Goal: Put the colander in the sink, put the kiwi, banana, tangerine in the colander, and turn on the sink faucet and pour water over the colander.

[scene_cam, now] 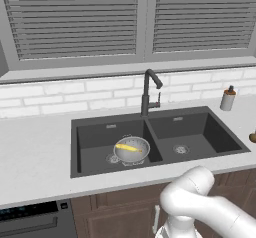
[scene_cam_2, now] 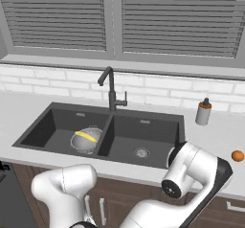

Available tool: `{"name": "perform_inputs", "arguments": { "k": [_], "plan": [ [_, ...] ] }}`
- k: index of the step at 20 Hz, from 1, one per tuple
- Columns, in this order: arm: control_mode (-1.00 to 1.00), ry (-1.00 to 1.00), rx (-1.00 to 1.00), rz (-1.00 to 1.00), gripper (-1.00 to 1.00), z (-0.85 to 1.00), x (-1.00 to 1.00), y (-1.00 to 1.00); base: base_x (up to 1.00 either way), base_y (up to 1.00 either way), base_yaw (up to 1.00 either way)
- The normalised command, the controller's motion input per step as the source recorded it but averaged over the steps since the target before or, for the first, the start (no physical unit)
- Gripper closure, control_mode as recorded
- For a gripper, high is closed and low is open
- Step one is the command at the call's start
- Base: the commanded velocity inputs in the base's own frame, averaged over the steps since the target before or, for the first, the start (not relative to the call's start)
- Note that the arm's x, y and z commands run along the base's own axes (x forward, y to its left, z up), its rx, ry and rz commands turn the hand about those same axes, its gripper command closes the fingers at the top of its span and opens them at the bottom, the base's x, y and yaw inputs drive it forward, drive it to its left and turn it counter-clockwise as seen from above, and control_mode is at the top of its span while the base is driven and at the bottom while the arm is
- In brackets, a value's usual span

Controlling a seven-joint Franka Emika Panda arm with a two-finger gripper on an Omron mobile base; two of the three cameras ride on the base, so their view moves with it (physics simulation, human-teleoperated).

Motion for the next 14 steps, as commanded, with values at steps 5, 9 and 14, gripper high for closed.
{"name": "perform_inputs", "arguments": {
  "k": [5, 9, 14],
  "plan": [
    [-1.0, 0.28, 0.0, 0.07, -1.0, -0.39, 0.05, -0.04, 0.0, 0.0, 0.0],
    [-1.0, 0.22, 0.08, 0.09, -1.0, -0.34, 0.13, -0.09, 0.0, 0.0, 0.0],
    [-1.0, 0.08, 0.13, 0.03, -1.0, -0.34, 0.18, -0.12, 0.0, 0.0, 0.0]
  ]
}}
